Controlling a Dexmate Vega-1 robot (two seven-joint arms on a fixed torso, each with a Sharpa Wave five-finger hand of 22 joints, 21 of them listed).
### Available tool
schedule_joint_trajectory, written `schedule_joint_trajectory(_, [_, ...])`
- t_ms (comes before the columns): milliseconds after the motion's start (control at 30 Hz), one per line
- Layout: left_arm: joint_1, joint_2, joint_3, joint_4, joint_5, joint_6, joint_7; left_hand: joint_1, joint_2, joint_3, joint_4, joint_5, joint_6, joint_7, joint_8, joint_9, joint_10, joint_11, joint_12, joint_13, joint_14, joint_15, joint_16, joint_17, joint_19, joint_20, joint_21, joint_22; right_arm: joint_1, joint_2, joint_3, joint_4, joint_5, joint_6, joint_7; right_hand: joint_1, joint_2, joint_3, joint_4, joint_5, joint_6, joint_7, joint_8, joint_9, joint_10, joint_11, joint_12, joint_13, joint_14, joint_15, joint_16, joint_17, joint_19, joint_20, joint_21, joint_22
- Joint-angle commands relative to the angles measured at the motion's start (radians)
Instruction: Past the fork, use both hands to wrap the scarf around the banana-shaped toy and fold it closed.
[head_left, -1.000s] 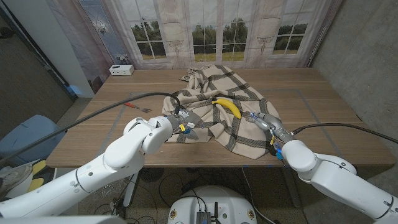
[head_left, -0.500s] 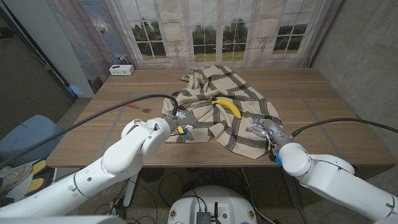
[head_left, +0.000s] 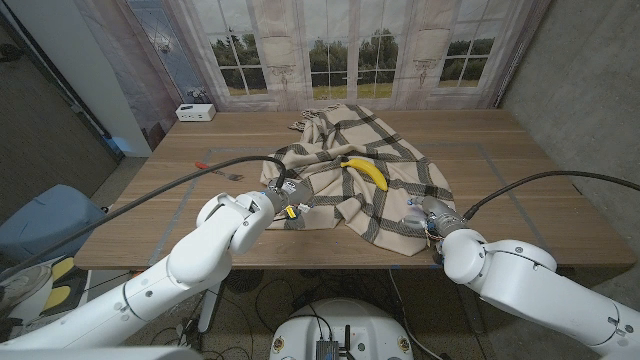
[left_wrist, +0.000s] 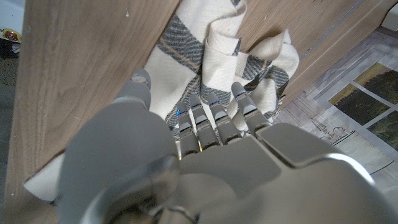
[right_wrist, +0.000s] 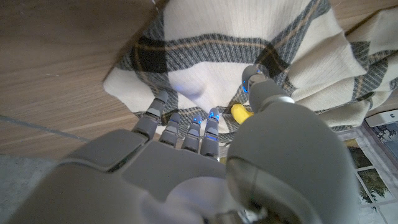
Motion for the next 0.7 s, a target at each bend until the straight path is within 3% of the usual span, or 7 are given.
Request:
schedule_joint_trajectory(33, [0.013,-0.041,-0.012,0.015,0.076,-0.003,-0.07,0.005,-0.009,-0.011,0.001,0.006,-0.015,0.001,-0.002,0.001,-0.016,0.007,-0.005,-0.001,-0.008,-0.04,-0.002,0.005,-0.003,0.001,-0.002,0.002,0.424,-0.109,-0.3,0.019,0.789,-0.104,-0.532,0.017,-0.003,-0.003,0.006,0.009,-0.015,-0.02,-0.005,0.003,-0.018,-0.022,-0.003,0.002,-0.019,0.0,0.004,0.006,-0.011,-0.002,-0.002,0.005])
schedule_joint_trajectory(67, [0.014,-0.045,-0.015,0.017,0.077,-0.003,-0.073,0.004,-0.009,-0.013,0.002,0.006,-0.022,0.004,-0.004,0.001,-0.016,0.007,-0.005,-0.001,-0.009,-0.039,-0.002,0.005,-0.004,0.001,-0.003,0.002,0.452,-0.115,-0.322,0.02,0.813,-0.104,-0.532,0.025,-0.003,-0.003,0.005,0.011,-0.02,-0.025,-0.006,0.003,-0.03,-0.037,-0.005,0.002,-0.026,0.0,0.004,0.006,-0.012,-0.003,-0.001,0.005])
schedule_joint_trajectory(200, [0.025,-0.052,-0.03,0.027,0.071,-0.001,-0.065,0.0,-0.009,-0.017,0.005,0.007,-0.033,0.006,-0.005,0.001,-0.023,0.012,-0.006,-0.001,-0.007,-0.035,0.001,0.006,-0.001,-0.001,-0.002,0.002,0.583,-0.123,-0.431,0.04,0.923,-0.104,-0.532,0.045,0.0,0.002,0.002,0.013,-0.036,-0.046,-0.007,0.004,-0.036,-0.051,-0.001,0.002,-0.043,-0.002,0.003,0.007,-0.022,-0.007,-0.002,0.005])
schedule_joint_trajectory(400, [0.036,-0.055,-0.032,0.049,0.085,-0.004,-0.03,-0.002,-0.005,-0.022,0.009,0.008,-0.026,0.013,0.002,0.001,-0.008,0.011,0.002,-0.003,0.012,-0.035,0.01,0.006,0.013,-0.007,0.003,0.002,0.717,-0.115,-0.538,0.082,1.056,-0.104,-0.532,0.061,0.003,0.005,0.001,0.014,-0.042,-0.058,-0.005,0.004,-0.022,-0.059,0.008,0.003,-0.038,-0.003,0.009,0.007,-0.022,-0.011,0.0,0.004])
schedule_joint_trajectory(567, [0.034,-0.058,-0.027,0.078,0.103,-0.009,-0.009,0.024,0.023,-0.011,0.003,0.011,-0.005,0.018,0.013,0.002,0.013,-0.002,0.012,-0.005,0.037,-0.052,0.021,0.007,0.023,-0.007,0.007,0.002,0.798,-0.106,-0.603,0.115,1.135,-0.104,-0.532,0.077,0.007,0.007,0.002,0.014,-0.07,-0.075,-0.011,0.005,-0.033,-0.065,0.006,0.004,-0.041,-0.005,0.012,0.008,-0.025,-0.013,0.001,0.004])
schedule_joint_trajectory(700, [0.027,-0.063,-0.025,0.106,0.091,-0.014,-0.004,0.046,0.033,-0.005,-0.005,0.009,0.013,0.013,0.019,0.002,0.038,-0.014,0.022,-0.006,0.052,-0.065,0.026,0.006,0.029,-0.009,0.01,0.003,0.793,-0.107,-0.591,0.117,1.141,-0.104,-0.532,0.08,0.01,0.005,0.006,0.013,-0.067,-0.066,-0.006,0.005,-0.028,-0.053,0.01,0.005,-0.031,-0.009,0.018,0.009,-0.025,-0.013,0.003,0.004])
